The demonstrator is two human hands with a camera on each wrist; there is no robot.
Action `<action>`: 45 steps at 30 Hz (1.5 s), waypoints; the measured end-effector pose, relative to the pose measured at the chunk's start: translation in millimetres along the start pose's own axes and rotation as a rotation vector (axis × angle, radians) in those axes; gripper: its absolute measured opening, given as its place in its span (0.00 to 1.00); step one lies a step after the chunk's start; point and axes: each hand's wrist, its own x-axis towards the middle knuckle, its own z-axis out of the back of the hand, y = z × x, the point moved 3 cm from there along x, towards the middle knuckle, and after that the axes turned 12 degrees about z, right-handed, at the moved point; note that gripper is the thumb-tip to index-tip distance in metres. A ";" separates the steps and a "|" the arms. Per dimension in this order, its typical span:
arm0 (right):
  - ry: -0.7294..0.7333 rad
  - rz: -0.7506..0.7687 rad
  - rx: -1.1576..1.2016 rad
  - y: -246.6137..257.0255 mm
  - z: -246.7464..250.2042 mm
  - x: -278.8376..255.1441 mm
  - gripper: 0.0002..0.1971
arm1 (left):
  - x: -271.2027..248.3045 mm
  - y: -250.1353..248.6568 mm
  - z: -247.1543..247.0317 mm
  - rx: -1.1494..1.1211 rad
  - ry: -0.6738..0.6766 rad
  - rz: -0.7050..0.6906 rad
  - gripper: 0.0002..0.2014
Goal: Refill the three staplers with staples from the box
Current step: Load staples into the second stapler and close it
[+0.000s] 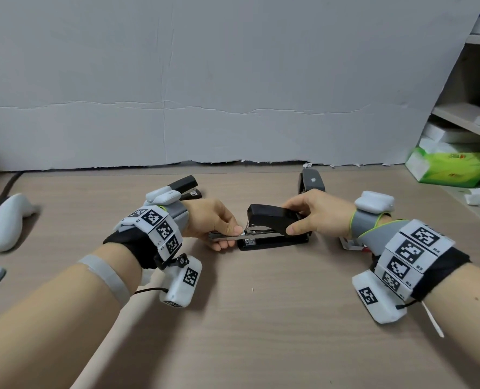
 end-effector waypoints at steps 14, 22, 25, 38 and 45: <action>0.013 -0.009 -0.035 2.3 1.3 0.0 0.19 | -3.7 -12.1 -5.0 0.141 -0.012 0.106 0.07; 0.018 -0.018 -0.033 5.7 1.0 -2.6 0.18 | -7.3 -3.4 -3.1 0.027 0.055 0.025 0.09; 0.018 -0.013 -0.018 7.3 0.5 -3.7 0.17 | -8.2 -2.7 -2.8 0.024 0.040 0.010 0.07; 0.004 -0.010 -0.022 6.9 0.7 -5.2 0.16 | -5.2 -1.9 -4.7 0.044 0.017 -0.056 0.07; 0.009 -0.009 -0.022 5.5 0.8 -3.9 0.16 | -16.0 9.0 4.1 -0.083 0.207 -0.083 0.15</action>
